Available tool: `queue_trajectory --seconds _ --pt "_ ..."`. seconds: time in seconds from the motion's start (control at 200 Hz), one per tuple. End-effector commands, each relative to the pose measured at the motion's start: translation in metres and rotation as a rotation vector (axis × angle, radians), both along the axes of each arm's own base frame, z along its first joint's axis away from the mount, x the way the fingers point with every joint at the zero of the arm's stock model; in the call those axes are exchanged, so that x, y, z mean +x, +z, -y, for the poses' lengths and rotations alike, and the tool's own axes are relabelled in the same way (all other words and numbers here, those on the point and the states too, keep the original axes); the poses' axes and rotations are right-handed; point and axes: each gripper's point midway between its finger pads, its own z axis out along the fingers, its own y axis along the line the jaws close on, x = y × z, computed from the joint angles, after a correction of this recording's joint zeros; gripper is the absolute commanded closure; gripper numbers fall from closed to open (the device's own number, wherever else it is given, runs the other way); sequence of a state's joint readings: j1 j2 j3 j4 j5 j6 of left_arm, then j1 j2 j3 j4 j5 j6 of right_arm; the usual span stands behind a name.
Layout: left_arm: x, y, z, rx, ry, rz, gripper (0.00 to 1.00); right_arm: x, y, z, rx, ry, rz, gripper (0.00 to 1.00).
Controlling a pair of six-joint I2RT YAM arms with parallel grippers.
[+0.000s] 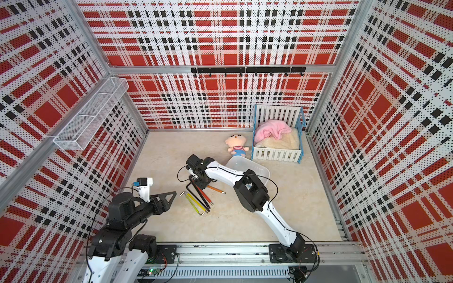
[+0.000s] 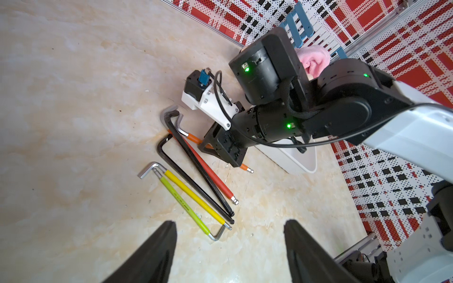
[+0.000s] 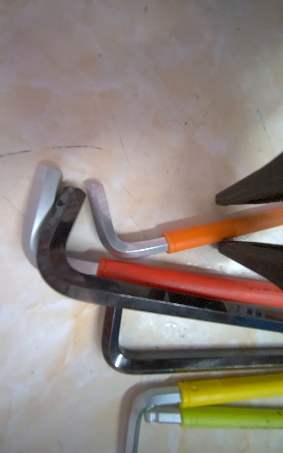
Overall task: Put the hex key on the desktop into the storage box
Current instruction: Pick up the Allen key from the center of the board.
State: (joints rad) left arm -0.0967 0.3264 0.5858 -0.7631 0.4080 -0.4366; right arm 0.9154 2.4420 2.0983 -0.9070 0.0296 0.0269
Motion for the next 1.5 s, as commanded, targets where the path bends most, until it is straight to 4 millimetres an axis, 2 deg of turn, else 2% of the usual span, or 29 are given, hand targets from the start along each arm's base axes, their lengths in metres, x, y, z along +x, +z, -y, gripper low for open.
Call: queue_trajectory --seconds 0.0,0.185,0.416,0.481,0.726,1.117,1.358,1.493 --pt "0.002 0.003 0.0 0.008 -0.007 0.03 0.25 -0.009 -0.028 0.005 -0.052 -0.023 -0.048 0.72" --pt "0.002 0.004 0.0 0.008 -0.006 0.034 0.25 -0.012 -0.036 0.012 -0.085 -0.03 -0.064 0.81" --pt "0.003 0.004 -0.001 0.008 -0.003 0.033 0.25 -0.007 -0.033 0.016 -0.109 -0.013 -0.023 0.96" --pt "0.003 0.005 -0.001 0.007 0.0 0.035 0.26 -0.003 -0.025 0.015 -0.101 -0.01 0.001 1.0" --pt "0.003 0.004 -0.001 0.008 0.001 0.032 0.25 0.006 0.0 0.015 -0.076 -0.018 0.071 1.0" --pt "0.003 0.005 -0.003 0.007 0.008 0.038 0.25 0.01 0.058 0.006 0.059 -0.115 0.074 1.0" --pt "0.003 0.005 -0.002 0.008 0.004 0.038 0.25 0.007 0.088 0.009 0.111 -0.139 0.074 1.0" --pt "0.003 0.005 -0.002 0.009 0.002 0.041 0.25 0.012 0.116 0.016 0.138 -0.16 0.103 1.0"
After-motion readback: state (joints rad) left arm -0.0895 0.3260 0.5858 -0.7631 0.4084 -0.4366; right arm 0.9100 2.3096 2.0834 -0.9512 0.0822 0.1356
